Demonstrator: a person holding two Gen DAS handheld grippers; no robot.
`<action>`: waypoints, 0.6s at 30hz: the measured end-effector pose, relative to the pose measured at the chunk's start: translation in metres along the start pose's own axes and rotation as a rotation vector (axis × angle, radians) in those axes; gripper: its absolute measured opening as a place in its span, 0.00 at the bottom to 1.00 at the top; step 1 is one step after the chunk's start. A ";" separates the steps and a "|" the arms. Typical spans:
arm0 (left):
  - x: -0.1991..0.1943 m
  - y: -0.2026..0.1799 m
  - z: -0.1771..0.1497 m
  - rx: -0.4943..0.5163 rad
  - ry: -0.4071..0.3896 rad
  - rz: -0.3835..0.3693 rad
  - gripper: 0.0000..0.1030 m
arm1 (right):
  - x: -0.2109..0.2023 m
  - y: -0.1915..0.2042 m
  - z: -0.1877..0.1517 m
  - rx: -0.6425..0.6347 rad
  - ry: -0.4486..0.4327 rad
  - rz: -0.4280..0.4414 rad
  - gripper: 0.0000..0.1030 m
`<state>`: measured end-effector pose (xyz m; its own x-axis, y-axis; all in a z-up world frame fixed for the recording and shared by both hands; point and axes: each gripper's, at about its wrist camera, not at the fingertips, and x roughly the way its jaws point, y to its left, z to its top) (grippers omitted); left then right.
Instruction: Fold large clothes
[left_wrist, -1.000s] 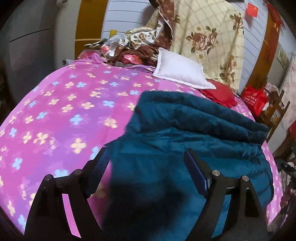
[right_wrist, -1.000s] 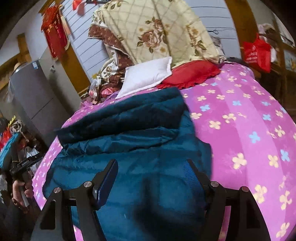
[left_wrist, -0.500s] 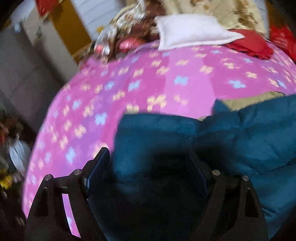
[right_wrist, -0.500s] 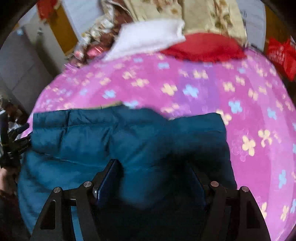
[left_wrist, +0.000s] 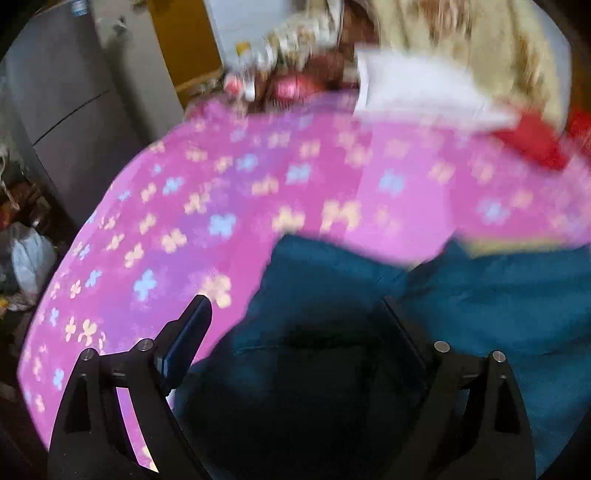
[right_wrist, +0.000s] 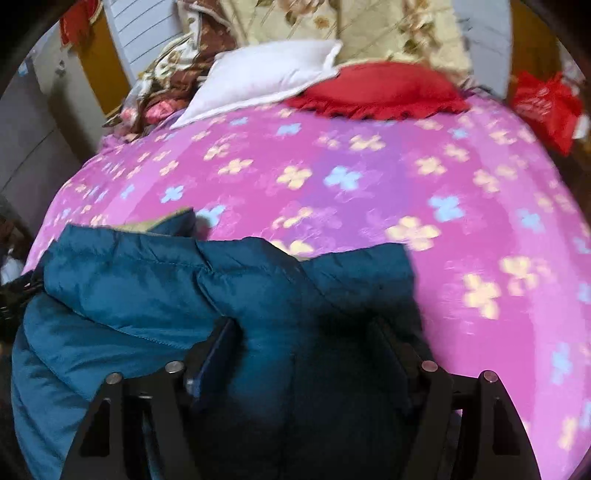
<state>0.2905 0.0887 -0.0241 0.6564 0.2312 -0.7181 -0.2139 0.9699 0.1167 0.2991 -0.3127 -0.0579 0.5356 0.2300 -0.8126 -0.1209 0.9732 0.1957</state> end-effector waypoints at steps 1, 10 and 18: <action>-0.024 0.004 0.001 -0.013 -0.034 -0.060 0.88 | -0.019 0.007 -0.003 -0.013 -0.036 0.031 0.69; -0.113 -0.053 -0.075 0.044 -0.022 -0.266 0.88 | -0.096 0.093 -0.083 -0.068 -0.147 0.123 0.70; -0.082 -0.073 -0.093 0.031 0.110 -0.206 0.96 | -0.072 0.090 -0.107 -0.040 -0.096 0.097 0.78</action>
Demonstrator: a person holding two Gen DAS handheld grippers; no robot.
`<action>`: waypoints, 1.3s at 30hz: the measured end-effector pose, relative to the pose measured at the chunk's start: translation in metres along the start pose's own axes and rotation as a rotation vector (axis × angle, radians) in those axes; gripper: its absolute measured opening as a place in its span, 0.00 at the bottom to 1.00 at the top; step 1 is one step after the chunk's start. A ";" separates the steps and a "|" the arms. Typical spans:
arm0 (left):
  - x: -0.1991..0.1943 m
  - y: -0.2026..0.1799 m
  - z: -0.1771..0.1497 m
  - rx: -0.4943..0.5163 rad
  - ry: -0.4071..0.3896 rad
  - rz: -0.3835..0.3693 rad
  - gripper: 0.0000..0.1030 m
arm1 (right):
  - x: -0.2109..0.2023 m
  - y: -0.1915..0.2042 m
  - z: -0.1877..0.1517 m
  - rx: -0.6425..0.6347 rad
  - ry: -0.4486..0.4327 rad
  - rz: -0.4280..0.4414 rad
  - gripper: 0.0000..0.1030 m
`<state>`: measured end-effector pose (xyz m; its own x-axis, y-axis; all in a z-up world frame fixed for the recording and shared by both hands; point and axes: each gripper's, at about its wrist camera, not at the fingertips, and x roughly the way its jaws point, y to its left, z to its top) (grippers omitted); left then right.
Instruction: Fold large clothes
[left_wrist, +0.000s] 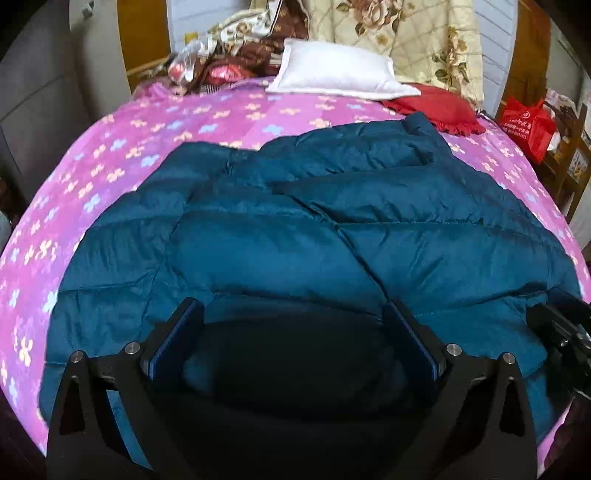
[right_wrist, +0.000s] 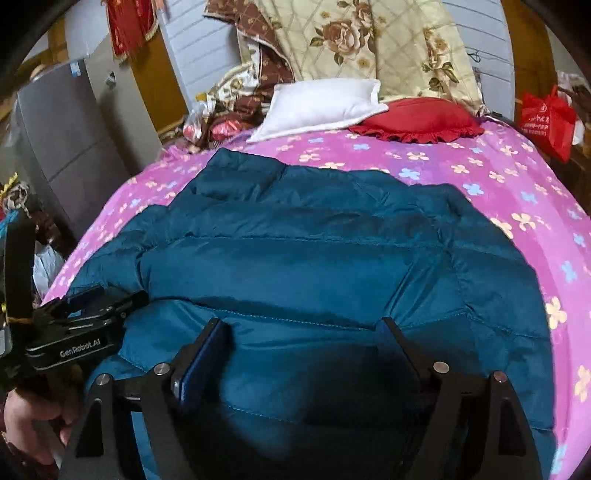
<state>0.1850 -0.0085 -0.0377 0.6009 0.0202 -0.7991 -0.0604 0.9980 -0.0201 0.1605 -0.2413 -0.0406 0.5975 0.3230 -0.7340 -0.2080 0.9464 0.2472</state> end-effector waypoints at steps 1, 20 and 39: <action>-0.009 0.004 0.001 -0.003 0.000 -0.004 0.96 | -0.008 -0.002 0.002 0.009 -0.006 0.006 0.78; 0.052 0.187 0.011 -0.241 0.183 -0.280 0.96 | -0.041 -0.117 0.000 0.172 -0.013 -0.083 0.87; 0.057 0.181 0.019 -0.168 0.051 -0.355 0.69 | -0.010 -0.205 -0.034 0.269 0.021 0.279 0.96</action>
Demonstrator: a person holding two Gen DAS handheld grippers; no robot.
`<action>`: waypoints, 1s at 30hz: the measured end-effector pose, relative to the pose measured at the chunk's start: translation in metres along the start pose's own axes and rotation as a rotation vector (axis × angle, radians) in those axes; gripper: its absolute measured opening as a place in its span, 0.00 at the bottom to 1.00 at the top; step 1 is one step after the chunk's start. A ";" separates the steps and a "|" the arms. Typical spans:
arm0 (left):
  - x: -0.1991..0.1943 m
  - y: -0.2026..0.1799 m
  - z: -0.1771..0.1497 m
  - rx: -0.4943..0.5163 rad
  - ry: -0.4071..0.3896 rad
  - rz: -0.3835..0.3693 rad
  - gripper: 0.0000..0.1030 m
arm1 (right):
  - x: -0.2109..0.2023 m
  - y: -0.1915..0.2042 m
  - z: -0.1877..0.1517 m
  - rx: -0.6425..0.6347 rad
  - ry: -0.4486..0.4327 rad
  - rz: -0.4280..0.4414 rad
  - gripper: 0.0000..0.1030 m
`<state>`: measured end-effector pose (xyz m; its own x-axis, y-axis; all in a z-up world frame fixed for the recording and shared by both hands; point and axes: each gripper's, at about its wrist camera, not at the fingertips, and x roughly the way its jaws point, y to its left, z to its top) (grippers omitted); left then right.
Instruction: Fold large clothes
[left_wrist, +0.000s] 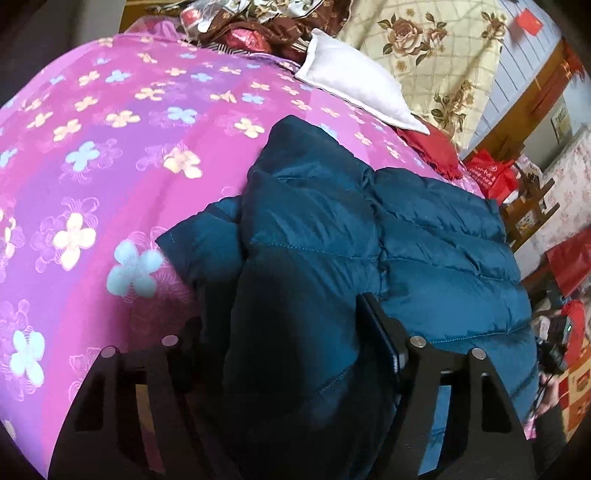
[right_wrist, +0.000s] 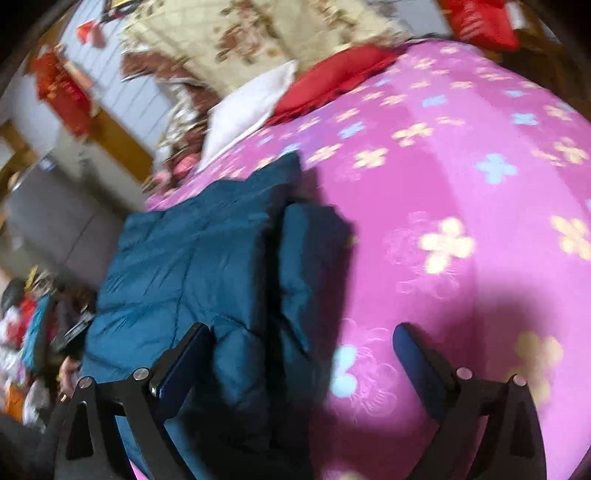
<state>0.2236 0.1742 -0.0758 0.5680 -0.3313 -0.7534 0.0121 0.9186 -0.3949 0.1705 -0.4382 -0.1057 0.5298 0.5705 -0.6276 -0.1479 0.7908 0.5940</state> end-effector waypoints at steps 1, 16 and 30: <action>0.001 -0.001 0.000 0.007 -0.003 0.008 0.69 | 0.004 0.000 0.003 -0.013 0.013 0.033 0.96; 0.011 -0.003 -0.002 -0.001 -0.025 0.076 0.77 | 0.068 0.027 0.039 -0.202 0.137 0.199 0.71; -0.059 -0.082 0.005 0.012 -0.184 0.170 0.14 | -0.018 0.110 0.048 -0.492 -0.045 -0.295 0.25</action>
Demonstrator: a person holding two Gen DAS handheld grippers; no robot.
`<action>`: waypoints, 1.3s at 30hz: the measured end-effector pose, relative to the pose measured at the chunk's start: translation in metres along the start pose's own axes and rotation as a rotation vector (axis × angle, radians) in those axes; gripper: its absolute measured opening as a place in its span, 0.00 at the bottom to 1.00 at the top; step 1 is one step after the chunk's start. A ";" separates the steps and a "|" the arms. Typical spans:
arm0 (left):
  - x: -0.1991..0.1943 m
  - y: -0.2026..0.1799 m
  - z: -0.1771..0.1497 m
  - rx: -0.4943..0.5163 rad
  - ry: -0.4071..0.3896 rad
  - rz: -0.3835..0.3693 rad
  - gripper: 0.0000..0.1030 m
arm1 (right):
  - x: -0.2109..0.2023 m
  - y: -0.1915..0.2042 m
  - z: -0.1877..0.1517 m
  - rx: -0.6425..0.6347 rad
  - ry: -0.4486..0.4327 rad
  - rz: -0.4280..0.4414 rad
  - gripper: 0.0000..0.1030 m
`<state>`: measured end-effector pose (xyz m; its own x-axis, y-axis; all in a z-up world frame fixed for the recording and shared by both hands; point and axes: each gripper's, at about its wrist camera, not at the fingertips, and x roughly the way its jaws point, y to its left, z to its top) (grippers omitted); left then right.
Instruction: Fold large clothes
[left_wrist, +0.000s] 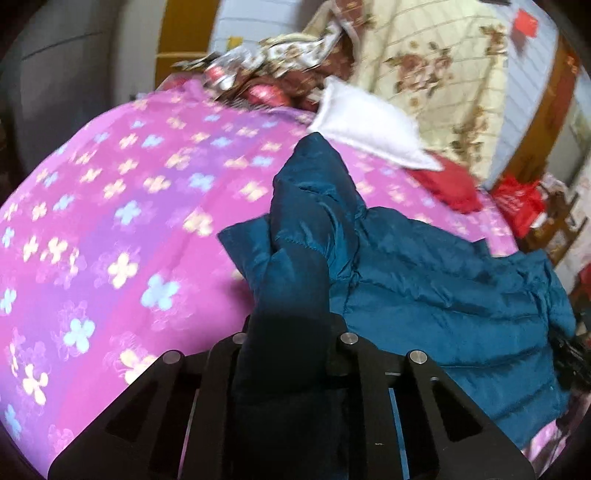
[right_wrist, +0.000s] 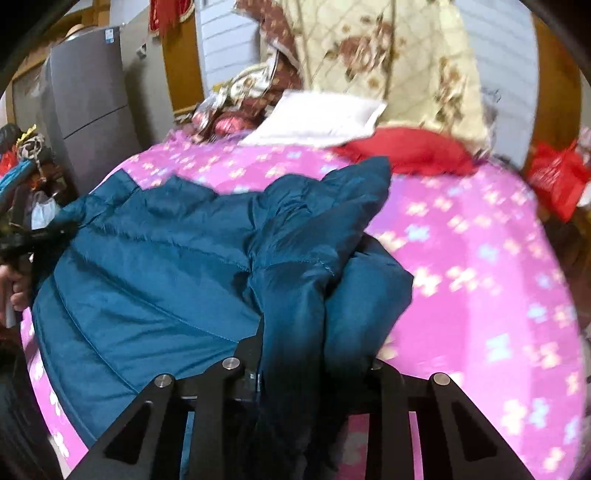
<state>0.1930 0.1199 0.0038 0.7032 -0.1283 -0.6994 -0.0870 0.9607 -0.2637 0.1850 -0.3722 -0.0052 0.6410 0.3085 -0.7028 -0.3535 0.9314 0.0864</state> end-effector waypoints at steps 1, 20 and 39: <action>-0.006 -0.009 0.004 0.018 -0.007 -0.010 0.14 | -0.009 -0.008 0.002 0.002 -0.003 -0.011 0.25; 0.083 -0.067 -0.008 0.034 0.136 0.013 0.42 | 0.014 -0.125 -0.049 0.258 0.116 -0.017 0.56; 0.029 -0.119 -0.091 0.236 0.123 0.077 0.55 | -0.009 -0.014 -0.076 0.319 0.133 -0.131 0.82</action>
<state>0.1594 -0.0203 -0.0454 0.6090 -0.0673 -0.7903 0.0396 0.9977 -0.0545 0.1323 -0.4024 -0.0543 0.5650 0.1742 -0.8065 -0.0305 0.9812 0.1905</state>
